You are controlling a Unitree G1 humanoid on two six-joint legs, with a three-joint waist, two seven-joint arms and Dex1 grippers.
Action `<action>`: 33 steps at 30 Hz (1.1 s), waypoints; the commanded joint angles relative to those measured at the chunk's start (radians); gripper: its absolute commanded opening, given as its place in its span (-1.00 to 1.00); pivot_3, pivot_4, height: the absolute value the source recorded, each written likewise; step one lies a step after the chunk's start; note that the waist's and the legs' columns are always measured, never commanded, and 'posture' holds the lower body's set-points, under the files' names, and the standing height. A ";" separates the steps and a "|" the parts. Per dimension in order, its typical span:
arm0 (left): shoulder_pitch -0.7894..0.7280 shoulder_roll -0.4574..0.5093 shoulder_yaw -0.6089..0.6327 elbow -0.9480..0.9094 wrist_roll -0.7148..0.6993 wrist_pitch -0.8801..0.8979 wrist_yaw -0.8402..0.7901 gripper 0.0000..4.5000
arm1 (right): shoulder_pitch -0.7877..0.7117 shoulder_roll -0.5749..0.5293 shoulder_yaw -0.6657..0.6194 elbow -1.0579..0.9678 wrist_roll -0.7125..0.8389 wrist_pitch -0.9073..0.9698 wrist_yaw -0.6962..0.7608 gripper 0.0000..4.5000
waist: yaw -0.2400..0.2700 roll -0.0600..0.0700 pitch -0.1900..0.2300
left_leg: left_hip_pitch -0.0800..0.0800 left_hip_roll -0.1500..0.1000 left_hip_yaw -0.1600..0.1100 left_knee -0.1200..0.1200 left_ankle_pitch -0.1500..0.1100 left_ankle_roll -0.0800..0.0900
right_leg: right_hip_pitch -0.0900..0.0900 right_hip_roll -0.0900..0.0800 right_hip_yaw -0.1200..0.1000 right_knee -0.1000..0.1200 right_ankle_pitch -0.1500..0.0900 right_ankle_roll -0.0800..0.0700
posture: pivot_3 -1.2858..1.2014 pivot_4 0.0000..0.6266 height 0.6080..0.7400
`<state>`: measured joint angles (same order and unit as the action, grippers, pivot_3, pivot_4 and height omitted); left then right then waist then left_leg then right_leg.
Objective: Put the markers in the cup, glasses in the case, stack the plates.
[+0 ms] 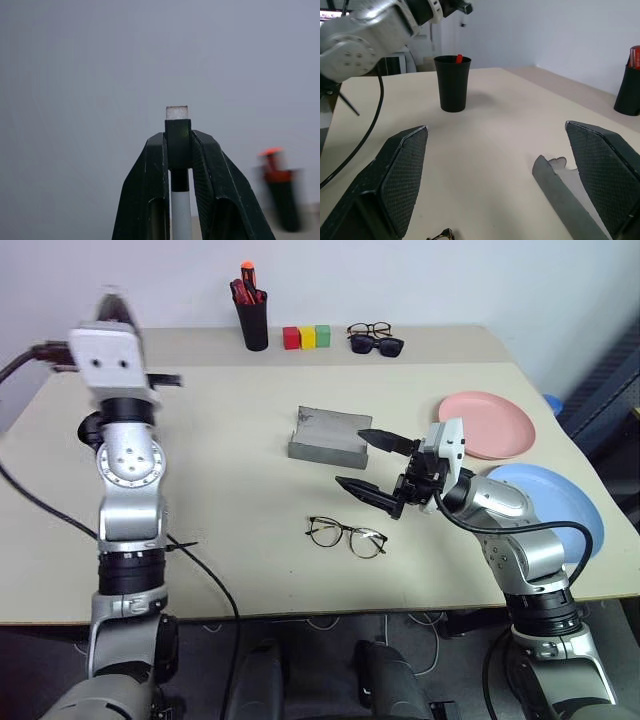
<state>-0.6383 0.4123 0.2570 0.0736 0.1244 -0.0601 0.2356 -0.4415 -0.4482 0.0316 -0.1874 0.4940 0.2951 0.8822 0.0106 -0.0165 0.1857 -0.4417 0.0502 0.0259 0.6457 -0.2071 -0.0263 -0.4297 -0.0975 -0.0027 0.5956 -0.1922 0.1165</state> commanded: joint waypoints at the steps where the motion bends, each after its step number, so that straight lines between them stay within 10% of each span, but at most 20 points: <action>1: -0.021 0.037 0.039 0.073 0.068 -0.104 0.102 -0.84 | -0.026 0.016 -0.006 -0.010 0.000 -0.022 -0.003 1.00 | 0.003 -0.001 0.000 | 0.000 0.000 0.000 0.000 0.000 0.000 | 0.000 0.000 0.000 0.000 0.000 0.000 | 0.03 -0.52 1.00; 28: 0.034 0.022 -0.046 0.429 0.139 -0.338 0.222 -0.84 | 0.012 0.003 -0.018 -0.031 -0.002 -0.022 -0.010 1.00 | 0.001 -0.001 0.000 | 0.000 0.000 0.000 0.000 0.000 0.000 | 0.001 0.000 0.000 0.000 0.000 0.000 | 0.03 -0.52 1.00; 33: 0.085 0.001 -0.048 0.401 0.116 -0.350 0.197 0.14 | 0.015 0.000 -0.019 -0.030 -0.002 -0.024 -0.010 1.00 | 0.001 -0.001 0.000 | 0.000 0.000 0.000 0.000 0.000 0.000 | 0.000 0.000 0.000 0.000 0.000 0.000 | 0.03 -0.52 1.00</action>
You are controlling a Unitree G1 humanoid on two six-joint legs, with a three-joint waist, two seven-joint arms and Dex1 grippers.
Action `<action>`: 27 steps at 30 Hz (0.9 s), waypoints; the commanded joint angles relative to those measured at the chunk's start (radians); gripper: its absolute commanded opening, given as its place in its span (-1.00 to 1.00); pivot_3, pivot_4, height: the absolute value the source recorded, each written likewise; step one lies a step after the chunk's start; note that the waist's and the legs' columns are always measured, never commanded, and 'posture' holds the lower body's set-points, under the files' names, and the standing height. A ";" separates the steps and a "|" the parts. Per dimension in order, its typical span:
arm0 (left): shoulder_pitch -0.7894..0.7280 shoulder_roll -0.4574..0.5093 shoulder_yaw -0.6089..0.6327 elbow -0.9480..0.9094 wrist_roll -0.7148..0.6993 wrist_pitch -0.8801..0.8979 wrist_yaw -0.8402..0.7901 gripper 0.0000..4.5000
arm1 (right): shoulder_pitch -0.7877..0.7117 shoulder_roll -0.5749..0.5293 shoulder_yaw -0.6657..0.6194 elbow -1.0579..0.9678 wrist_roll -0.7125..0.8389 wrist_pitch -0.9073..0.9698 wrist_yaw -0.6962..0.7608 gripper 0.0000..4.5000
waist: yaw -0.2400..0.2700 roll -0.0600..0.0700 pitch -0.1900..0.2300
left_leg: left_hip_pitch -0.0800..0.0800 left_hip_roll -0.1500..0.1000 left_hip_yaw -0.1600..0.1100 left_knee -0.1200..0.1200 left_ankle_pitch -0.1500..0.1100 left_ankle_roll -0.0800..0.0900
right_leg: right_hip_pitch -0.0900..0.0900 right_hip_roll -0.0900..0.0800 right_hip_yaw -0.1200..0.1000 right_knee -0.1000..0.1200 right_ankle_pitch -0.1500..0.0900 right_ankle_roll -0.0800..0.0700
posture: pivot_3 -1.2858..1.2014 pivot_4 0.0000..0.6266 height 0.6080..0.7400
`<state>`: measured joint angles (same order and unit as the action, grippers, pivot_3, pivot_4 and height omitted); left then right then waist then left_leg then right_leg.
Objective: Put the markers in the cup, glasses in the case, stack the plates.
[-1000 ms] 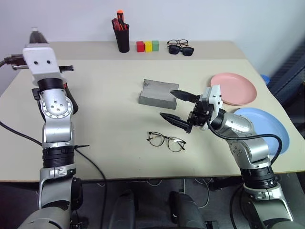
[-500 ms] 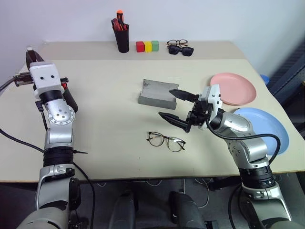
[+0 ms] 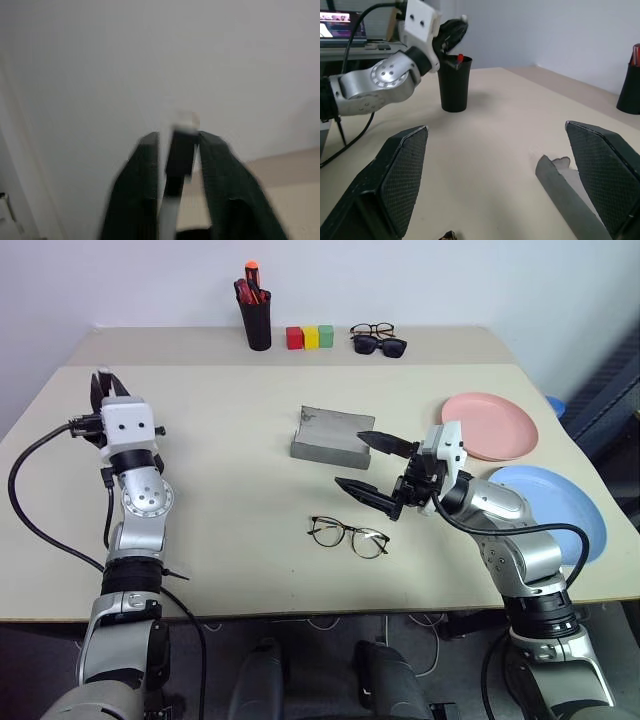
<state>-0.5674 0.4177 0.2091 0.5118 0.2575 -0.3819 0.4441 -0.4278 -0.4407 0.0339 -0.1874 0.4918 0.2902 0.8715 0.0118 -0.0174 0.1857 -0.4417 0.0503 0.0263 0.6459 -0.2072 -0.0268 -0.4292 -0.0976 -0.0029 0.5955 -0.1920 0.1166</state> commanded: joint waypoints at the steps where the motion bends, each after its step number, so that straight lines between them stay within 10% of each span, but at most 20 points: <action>1: 0.025 -0.010 0.001 -0.048 -0.030 -0.031 -0.026 0.31 | 0.002 -0.009 -0.023 -0.030 0.001 -0.019 0.001 1.00 | 0.000 0.000 0.000 | 0.000 0.000 0.000 0.000 0.000 0.000 | 0.000 0.000 0.000 0.000 0.000 0.000 | 0.03 -0.52 1.00; 6: 0.041 -0.055 0.008 -0.177 -0.147 0.042 -0.145 0.31 | 0.006 -0.012 -0.025 -0.035 0.003 -0.015 -0.005 1.00 | 0.002 0.000 0.000 | 0.000 0.000 0.000 0.000 0.000 0.000 | 0.000 0.000 0.000 0.000 0.000 -0.001 | 0.03 -0.52 1.00; 14: -0.126 0.047 -0.207 -0.463 -0.467 0.776 -0.846 0.31 | 0.053 -0.045 -0.059 -0.115 0.017 0.034 -0.054 1.00 | -0.001 0.000 0.000 | 0.000 0.000 0.000 0.000 0.000 0.000 | 0.000 0.000 0.000 0.000 -0.002 -0.003 | 0.03 -0.52 1.00; 27: -0.685 0.061 -0.545 0.519 -0.193 0.308 -1.513 0.31 | 0.403 -0.217 -0.270 -0.334 0.010 0.111 -0.143 1.00 | 0.005 -0.002 0.002 | -0.003 0.000 0.000 0.002 0.000 0.001 | -0.001 0.000 0.000 -0.003 -0.003 -0.004 | 0.03 -0.52 1.00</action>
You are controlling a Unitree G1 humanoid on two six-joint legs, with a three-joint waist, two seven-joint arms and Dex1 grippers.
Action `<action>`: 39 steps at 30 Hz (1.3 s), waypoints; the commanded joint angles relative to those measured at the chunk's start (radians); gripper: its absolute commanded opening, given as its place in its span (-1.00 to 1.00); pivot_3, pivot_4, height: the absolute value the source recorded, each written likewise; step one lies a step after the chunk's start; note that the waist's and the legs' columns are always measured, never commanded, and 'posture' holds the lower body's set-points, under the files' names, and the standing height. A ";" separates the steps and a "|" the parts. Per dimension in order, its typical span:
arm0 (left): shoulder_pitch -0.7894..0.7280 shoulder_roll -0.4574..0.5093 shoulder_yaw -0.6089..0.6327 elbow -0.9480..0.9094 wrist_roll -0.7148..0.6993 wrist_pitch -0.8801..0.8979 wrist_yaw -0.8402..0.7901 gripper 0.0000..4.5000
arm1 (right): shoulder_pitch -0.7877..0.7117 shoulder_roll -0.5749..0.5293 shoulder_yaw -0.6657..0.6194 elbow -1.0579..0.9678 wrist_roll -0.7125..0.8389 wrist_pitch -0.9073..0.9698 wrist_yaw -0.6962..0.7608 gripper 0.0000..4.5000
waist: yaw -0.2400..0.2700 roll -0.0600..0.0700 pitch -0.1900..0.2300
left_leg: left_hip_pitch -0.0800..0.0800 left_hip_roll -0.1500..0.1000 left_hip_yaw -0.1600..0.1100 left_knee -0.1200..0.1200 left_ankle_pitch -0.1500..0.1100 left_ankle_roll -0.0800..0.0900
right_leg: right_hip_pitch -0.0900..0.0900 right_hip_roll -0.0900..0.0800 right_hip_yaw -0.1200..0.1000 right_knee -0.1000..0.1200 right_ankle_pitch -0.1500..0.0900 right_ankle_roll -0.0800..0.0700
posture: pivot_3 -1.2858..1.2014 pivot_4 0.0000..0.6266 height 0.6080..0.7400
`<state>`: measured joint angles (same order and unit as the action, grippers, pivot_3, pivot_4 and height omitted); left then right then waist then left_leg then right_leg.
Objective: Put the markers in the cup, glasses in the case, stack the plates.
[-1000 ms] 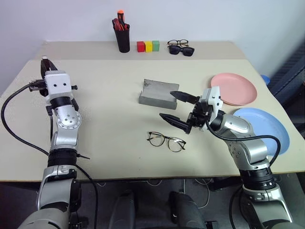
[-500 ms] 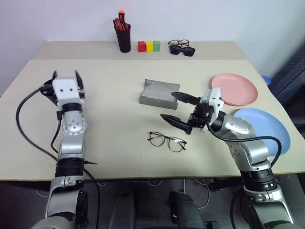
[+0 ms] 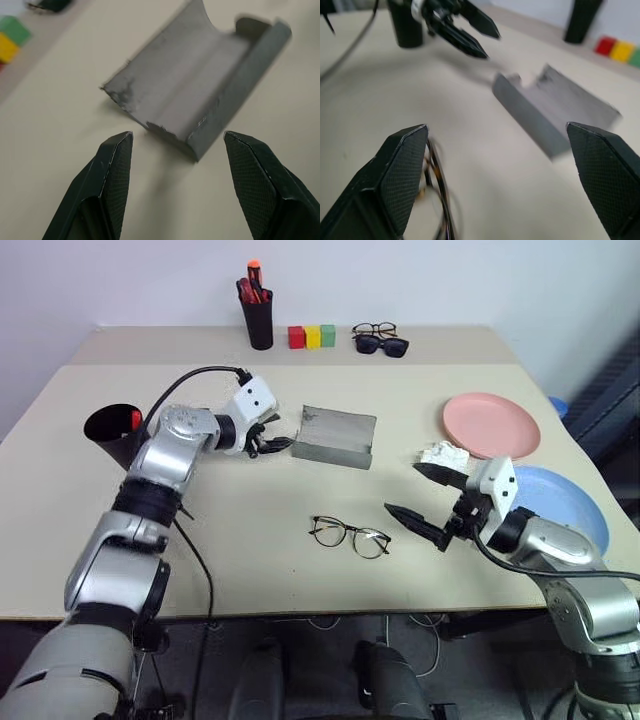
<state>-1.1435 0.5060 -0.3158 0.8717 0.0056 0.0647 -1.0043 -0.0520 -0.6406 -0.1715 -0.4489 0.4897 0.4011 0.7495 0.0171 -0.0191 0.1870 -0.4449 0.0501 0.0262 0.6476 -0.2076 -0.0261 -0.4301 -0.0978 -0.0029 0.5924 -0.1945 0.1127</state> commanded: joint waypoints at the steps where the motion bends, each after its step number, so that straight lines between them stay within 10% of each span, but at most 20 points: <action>1: -0.154 -0.049 -0.029 0.231 0.086 -0.172 -0.067 0.31 | 0.061 -0.020 -0.089 -0.088 0.014 -0.002 -0.024 1.00 | -0.001 -0.001 0.000 | 0.000 0.000 0.000 0.000 0.000 0.000 | 0.000 0.000 0.000 -0.001 0.000 0.000 | 0.03 -0.52 1.00; 14: -0.274 -0.217 -0.089 0.486 0.335 -0.249 0.028 0.31 | 0.327 0.041 -0.250 -0.236 0.015 -0.040 -0.103 1.00 | -0.004 -0.001 0.001 | 0.000 0.000 0.000 0.000 -0.002 0.003 | 0.000 0.000 0.000 -0.002 0.000 0.000 | 0.03 -0.52 1.00; 21: -0.274 -0.256 -0.096 0.499 0.409 -0.233 0.076 -0.95 | 0.373 0.056 -0.263 -0.289 0.020 -0.035 -0.142 1.00 | -0.001 -0.002 0.001 | 0.000 0.000 0.000 0.000 -0.002 0.003 | 0.001 0.000 0.000 -0.003 0.000 0.000 | 0.03 -0.52 1.00; 30: -0.280 -0.247 -0.039 0.493 0.383 -0.224 -0.005 -0.98 | 0.357 0.045 -0.240 -0.298 0.022 -0.022 -0.161 1.00 | -0.002 -0.002 0.001 | 0.000 0.000 0.000 0.000 -0.002 0.003 | 0.001 0.000 0.000 -0.003 0.000 0.000 | 0.03 -0.52 1.00; 39: -0.244 -0.148 0.002 0.423 0.324 -0.220 -0.416 -0.98 | 0.286 0.035 -0.191 -0.258 0.011 -0.017 -0.155 1.00 | -0.004 -0.002 0.001 | 0.000 0.000 0.000 0.000 -0.002 0.003 | 0.001 0.000 0.000 -0.002 0.000 0.000 | 0.03 -0.52 1.00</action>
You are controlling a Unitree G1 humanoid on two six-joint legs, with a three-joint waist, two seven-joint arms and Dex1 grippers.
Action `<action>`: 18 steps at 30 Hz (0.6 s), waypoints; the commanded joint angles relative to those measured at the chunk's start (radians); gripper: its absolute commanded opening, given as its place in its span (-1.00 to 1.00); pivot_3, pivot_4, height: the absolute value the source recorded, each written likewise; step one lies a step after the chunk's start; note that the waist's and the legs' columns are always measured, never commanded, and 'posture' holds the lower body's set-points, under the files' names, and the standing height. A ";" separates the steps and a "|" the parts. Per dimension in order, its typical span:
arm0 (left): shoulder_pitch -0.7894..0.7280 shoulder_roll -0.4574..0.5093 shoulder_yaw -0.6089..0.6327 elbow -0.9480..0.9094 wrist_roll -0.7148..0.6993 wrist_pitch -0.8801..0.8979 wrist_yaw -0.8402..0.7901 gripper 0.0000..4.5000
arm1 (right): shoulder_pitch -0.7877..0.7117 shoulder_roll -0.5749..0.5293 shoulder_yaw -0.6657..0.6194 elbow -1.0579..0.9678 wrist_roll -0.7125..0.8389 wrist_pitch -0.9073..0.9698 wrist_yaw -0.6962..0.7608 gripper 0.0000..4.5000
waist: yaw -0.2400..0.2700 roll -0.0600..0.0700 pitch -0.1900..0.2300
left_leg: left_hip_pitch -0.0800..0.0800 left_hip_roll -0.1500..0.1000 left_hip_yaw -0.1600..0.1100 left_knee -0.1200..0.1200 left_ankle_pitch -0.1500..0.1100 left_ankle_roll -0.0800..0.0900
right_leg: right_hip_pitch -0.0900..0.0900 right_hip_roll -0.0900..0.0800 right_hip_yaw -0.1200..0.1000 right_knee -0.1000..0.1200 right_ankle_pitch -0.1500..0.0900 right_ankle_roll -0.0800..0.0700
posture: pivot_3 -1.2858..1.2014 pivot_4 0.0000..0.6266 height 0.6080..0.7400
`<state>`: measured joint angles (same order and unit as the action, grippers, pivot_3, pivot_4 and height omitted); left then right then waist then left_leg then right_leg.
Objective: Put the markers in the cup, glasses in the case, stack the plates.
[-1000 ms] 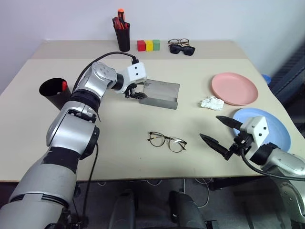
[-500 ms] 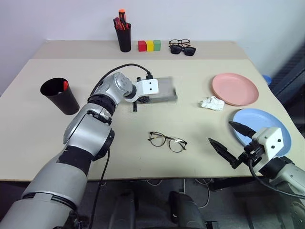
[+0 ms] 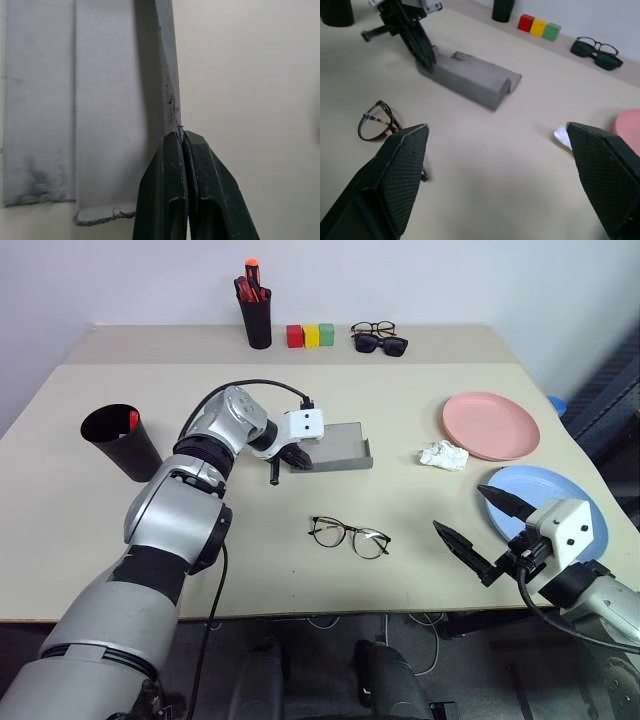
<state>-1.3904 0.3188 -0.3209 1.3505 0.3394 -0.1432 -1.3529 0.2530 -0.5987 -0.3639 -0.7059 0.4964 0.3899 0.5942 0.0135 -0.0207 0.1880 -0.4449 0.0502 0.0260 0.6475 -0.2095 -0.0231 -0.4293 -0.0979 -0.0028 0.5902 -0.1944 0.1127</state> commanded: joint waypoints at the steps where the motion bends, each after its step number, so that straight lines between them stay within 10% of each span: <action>1: 0.016 0.052 0.004 -0.070 -0.010 -0.012 -0.086 -0.98 | -0.025 -0.006 0.007 0.005 0.002 -0.007 0.000 1.00 | -0.001 0.000 0.000 | 0.000 0.000 0.000 0.000 0.000 0.000 | 0.000 0.000 0.000 0.000 0.000 0.000 | 0.03 -0.52 1.00; 18: 0.337 0.208 -0.062 -0.731 -0.194 0.287 -0.261 -0.98 | -0.090 -0.011 0.064 0.116 -0.025 -0.066 0.059 1.00 | 0.000 0.001 0.000 | 0.000 0.000 -0.001 0.002 0.000 0.000 | 0.000 0.000 0.000 0.004 0.000 0.000 | 0.03 -0.52 1.00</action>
<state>-1.0553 0.5127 -0.3770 0.7039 0.1826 0.1033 -1.6030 0.1701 -0.6026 -0.2884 -0.5814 0.4737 0.3536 0.6457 0.0139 -0.0201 0.1876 -0.4444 0.0504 0.0253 0.6495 -0.2093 -0.0229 -0.4292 -0.0979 -0.0025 0.5946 -0.1947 0.1127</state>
